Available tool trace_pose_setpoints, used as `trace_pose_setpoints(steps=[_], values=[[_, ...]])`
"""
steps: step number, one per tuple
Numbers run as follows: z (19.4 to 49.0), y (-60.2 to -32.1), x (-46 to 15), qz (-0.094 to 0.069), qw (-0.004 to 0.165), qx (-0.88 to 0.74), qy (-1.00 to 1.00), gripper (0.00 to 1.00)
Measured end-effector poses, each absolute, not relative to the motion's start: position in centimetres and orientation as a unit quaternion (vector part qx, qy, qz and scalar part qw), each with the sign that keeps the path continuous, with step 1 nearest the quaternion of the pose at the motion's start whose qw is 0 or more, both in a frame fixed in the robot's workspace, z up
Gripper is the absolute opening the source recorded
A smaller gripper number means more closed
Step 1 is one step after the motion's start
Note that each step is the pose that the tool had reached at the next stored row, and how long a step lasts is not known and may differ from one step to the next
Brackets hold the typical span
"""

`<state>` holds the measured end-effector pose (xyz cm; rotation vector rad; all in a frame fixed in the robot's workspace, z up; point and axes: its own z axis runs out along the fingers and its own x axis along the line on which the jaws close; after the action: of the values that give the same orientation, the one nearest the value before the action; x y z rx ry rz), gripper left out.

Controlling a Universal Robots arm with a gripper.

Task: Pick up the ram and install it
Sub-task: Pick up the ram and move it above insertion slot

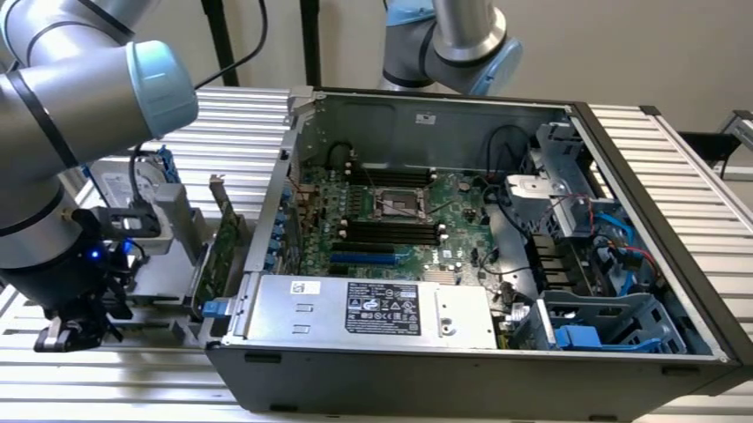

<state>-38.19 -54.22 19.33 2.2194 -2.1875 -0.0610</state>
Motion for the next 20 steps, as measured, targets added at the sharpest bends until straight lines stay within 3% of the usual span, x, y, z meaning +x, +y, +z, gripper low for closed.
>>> trace_pose_setpoints(steps=[20], values=[[19.35,-54.0,-38.05,-0.023,0.016,0.712,-0.702,0.36]])
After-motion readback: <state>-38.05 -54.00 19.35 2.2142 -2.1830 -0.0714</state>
